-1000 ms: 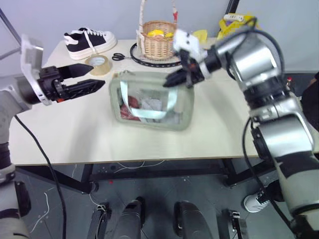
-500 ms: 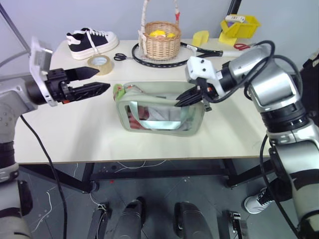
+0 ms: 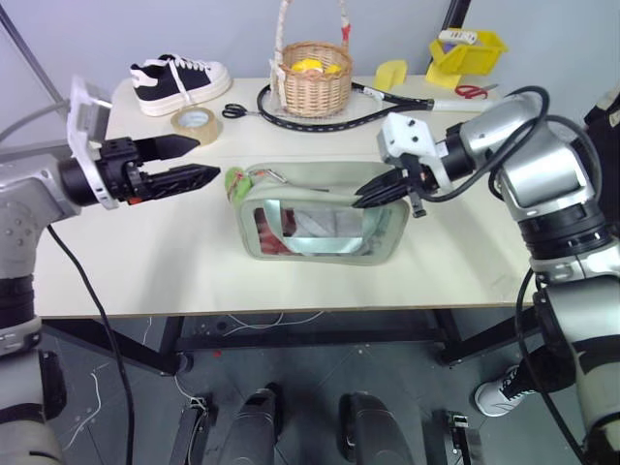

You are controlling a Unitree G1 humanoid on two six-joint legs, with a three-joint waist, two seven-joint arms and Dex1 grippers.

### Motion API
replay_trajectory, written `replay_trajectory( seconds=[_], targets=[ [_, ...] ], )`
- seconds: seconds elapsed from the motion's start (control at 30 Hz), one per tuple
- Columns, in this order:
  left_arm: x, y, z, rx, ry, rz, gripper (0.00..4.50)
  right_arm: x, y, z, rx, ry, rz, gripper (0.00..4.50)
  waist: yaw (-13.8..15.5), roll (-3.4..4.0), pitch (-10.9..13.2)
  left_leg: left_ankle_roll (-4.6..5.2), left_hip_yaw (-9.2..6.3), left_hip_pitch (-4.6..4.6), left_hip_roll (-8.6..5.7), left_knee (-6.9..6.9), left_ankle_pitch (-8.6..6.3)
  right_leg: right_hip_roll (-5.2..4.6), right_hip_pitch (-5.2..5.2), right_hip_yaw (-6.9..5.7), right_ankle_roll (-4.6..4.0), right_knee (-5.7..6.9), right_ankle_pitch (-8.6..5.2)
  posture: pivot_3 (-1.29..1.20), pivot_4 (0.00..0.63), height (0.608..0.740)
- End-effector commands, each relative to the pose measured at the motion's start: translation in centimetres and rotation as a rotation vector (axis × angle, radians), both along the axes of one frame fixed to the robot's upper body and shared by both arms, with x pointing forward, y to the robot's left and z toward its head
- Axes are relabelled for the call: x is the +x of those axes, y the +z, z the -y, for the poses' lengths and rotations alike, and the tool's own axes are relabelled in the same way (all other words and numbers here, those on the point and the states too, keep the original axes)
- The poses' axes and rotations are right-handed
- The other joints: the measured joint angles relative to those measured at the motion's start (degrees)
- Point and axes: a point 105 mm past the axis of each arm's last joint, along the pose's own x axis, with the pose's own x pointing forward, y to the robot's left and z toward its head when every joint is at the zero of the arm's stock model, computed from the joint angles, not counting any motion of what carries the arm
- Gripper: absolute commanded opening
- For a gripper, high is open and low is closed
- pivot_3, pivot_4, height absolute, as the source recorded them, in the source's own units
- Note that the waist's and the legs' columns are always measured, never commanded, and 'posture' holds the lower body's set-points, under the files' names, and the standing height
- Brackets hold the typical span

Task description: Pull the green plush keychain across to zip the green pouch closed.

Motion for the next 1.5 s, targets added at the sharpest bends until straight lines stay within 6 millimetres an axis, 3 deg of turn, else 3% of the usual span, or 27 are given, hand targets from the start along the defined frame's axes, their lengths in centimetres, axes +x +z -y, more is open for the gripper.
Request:
replay_trajectory(
  seconds=[0.03,0.13,0.2,0.43,0.5,0.57,0.73,0.87,1.13,1.33,1.5],
  targets=[
    [-0.5,1.4,0.4,0.004,-0.022,0.054,4.50,-0.4,2.3,0.9,0.046,-0.037,0.062,1.55,0.0,0.00,0.0,0.00,0.00,0.00,0.00,0.00,0.00,0.00,0.00,0.00,0.00,0.00,0.00,0.00,0.150,0.724],
    [-0.6,1.4,0.3,0.004,-0.019,0.053,4.50,-0.9,4.2,1.8,0.103,-0.084,0.104,3.03,0.2,0.00,0.0,0.00,0.00,-0.01,0.00,0.00,0.00,-0.01,-0.01,0.00,0.00,-0.01,0.00,0.00,0.150,0.724],
    [-0.6,1.4,0.1,0.005,-0.012,0.051,4.50,-1.8,4.3,2.8,0.097,-0.096,0.121,4.09,0.4,0.00,0.0,0.00,0.00,-0.01,0.00,0.00,0.00,-0.02,-0.01,0.00,0.00,-0.02,0.00,0.00,0.150,0.724],
    [-0.3,0.4,-0.5,0.029,0.017,0.038,4.50,-2.3,2.6,4.7,0.047,-0.166,0.124,4.09,1.0,0.00,0.0,-0.02,0.14,0.05,0.29,0.00,-0.02,-0.04,0.03,0.01,-0.22,-0.11,-0.12,0.00,0.150,0.724],
    [0.2,-0.3,-0.5,0.038,0.026,0.031,4.50,-1.8,0.7,5.0,0.008,-0.203,0.114,3.57,1.2,-0.02,0.0,-0.01,0.22,0.04,0.35,-0.01,-0.02,-0.03,0.01,0.01,-0.24,-0.13,-0.13,0.00,0.150,0.724],
    [0.6,-1.1,-0.3,0.056,0.022,0.020,4.50,-1.3,0.0,5.1,-0.001,-0.233,0.124,2.77,1.3,-0.02,0.0,-0.01,0.28,0.04,0.37,0.00,-0.02,-0.02,0.01,0.02,-0.25,-0.15,-0.13,0.00,0.150,0.724],
    [1.4,-3.0,0.0,0.100,0.012,0.001,4.50,-1.4,-0.1,5.2,0.011,-0.240,0.132,0.05,1.5,-0.01,0.0,-0.01,0.33,0.02,0.41,0.06,-0.02,-0.02,0.00,0.04,-0.30,-0.16,-0.10,0.00,0.150,0.724],
    [2.6,-4.7,0.6,0.129,0.001,-0.009,4.50,-1.4,-0.1,5.2,0.015,-0.240,0.130,0.05,1.5,-0.01,0.0,-0.01,0.34,0.02,0.41,0.07,-0.02,-0.02,0.00,0.04,-0.31,-0.16,-0.10,0.00,0.150,0.724],
    [5.6,-5.2,1.3,0.041,0.034,-0.039,4.50,-1.3,-0.1,5.1,0.007,-0.228,0.136,0.05,1.5,-0.02,0.0,0.01,0.33,-0.01,0.41,0.13,-0.01,0.01,0.01,0.02,-0.12,-0.15,0.01,0.00,0.150,0.724],
    [6.4,-4.3,-0.3,-0.063,0.072,-0.072,4.50,-1.5,0.1,5.1,0.007,-0.229,0.142,0.05,1.5,-0.02,0.0,0.02,0.33,-0.01,0.40,0.16,0.00,0.04,0.02,0.00,-0.09,-0.13,0.03,0.00,0.150,0.724],
    [5.7,-3.6,-1.9,-0.126,0.032,-0.119,4.50,-1.7,0.0,5.3,0.006,-0.239,0.137,0.05,1.4,-0.02,0.0,0.02,0.33,-0.01,0.40,0.17,0.00,0.04,0.02,-0.01,-0.09,-0.13,0.03,0.00,0.150,0.724]
  ],
)
